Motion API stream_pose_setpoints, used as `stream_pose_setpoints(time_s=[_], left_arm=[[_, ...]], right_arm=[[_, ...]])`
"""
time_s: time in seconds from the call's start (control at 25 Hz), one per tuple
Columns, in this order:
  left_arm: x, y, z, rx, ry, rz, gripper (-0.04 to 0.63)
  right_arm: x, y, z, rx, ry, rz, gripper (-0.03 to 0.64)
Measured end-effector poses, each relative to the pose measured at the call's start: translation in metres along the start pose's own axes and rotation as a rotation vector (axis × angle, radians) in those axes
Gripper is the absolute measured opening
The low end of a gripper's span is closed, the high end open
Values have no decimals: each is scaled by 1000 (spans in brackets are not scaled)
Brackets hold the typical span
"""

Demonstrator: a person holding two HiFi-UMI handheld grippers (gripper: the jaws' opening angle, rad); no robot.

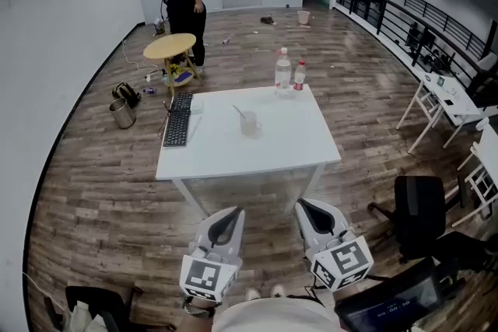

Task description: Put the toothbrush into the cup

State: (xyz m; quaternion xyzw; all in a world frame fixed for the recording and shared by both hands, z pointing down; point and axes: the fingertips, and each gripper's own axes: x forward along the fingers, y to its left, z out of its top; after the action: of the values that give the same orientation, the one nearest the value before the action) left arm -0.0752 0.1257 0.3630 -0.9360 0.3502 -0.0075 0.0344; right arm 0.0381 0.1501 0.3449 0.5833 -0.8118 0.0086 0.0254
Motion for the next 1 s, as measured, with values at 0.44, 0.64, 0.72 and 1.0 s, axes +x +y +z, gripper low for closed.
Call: stream_pose_setpoints(time_s=[0.44, 0.64, 0.72, 1.0], left_arm=[[17, -6, 3, 8, -3, 0, 8], [21, -6, 3, 10, 1, 5, 8], [22, -6, 4, 2, 2, 9, 8], [27, -10, 8, -14, -11, 16, 8]], right_arm=[[11, -8, 5, -60, -12, 14, 2], [13, -11, 3, -50, -10, 31, 2], [14, -9, 3, -56, -16, 43, 2], [10, -10, 3, -50, -16, 59, 2]])
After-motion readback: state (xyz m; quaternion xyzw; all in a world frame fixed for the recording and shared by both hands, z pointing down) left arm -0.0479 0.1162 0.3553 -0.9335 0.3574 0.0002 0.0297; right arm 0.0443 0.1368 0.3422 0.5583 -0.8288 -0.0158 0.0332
